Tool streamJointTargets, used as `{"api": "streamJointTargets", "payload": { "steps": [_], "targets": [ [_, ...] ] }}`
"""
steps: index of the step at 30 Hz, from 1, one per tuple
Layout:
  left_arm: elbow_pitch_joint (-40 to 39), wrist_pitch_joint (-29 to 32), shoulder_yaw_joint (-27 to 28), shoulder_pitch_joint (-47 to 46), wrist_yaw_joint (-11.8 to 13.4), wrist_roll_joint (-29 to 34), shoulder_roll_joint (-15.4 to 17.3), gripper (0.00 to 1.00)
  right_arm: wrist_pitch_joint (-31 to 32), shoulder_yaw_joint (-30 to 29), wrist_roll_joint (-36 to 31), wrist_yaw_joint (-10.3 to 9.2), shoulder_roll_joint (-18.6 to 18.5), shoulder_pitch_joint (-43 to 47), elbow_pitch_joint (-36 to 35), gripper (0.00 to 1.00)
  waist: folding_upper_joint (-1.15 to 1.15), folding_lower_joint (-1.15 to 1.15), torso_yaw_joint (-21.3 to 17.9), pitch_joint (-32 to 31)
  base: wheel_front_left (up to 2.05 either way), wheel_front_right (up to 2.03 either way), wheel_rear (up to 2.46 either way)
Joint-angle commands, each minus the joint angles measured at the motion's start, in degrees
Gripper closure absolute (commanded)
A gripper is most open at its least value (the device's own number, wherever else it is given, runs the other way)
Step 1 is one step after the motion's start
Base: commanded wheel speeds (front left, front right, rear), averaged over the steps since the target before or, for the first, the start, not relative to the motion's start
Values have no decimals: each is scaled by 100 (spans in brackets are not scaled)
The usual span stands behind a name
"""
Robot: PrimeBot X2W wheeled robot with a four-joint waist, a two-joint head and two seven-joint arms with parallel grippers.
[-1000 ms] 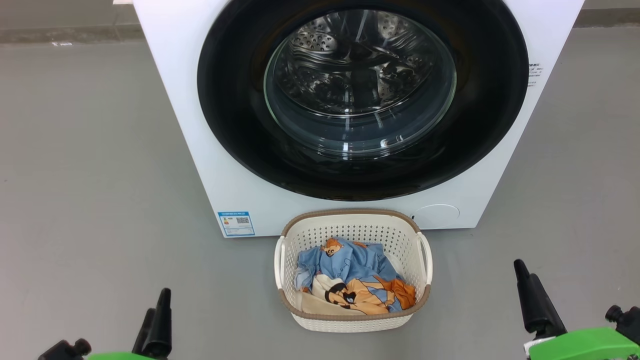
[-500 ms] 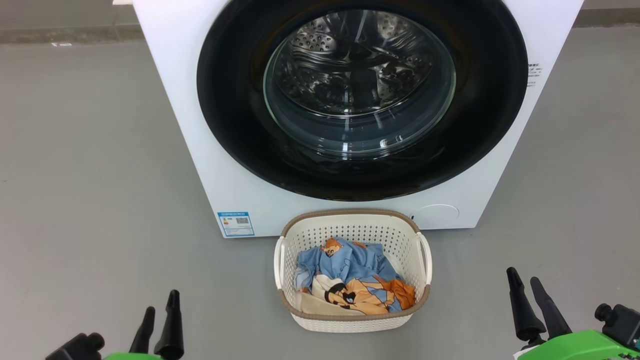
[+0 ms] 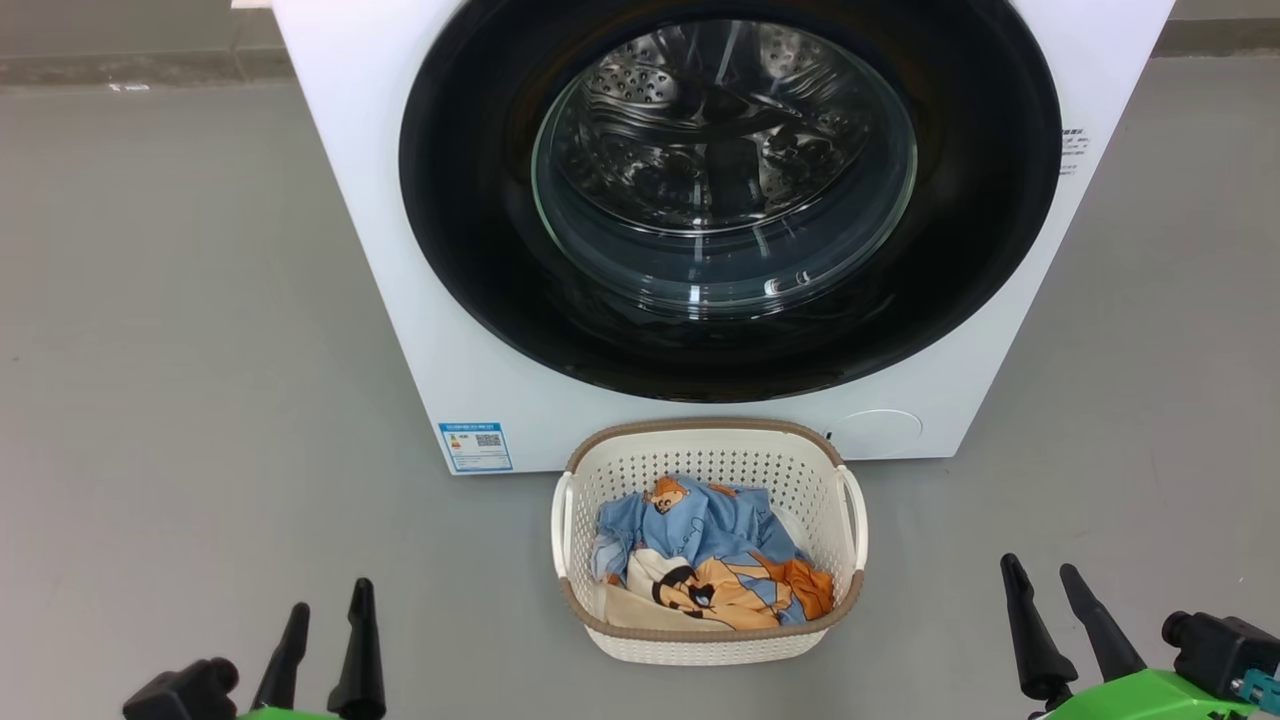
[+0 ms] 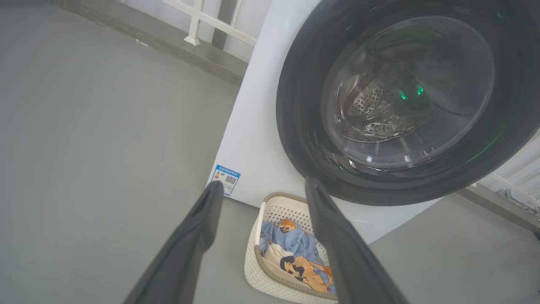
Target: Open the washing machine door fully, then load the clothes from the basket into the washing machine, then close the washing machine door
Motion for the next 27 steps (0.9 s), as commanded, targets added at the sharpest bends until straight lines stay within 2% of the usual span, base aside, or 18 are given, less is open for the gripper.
{"api": "streamJointTargets", "payload": {
  "steps": [1, 27],
  "targets": [
    [-210, -89, 87, -65, 43, 236, 90, 0, -90, 117, -243, 6, -89, -32, -134, 0, 0, 0, 3, 3, 0, 0, 0],
    [-709, -528, -78, 83, 214, 2124, 131, 0, -525, 182, -2114, 8, -137, 87, -240, 0, 0, 0, 18, 5, 0, 0, 0]
  ]
}}
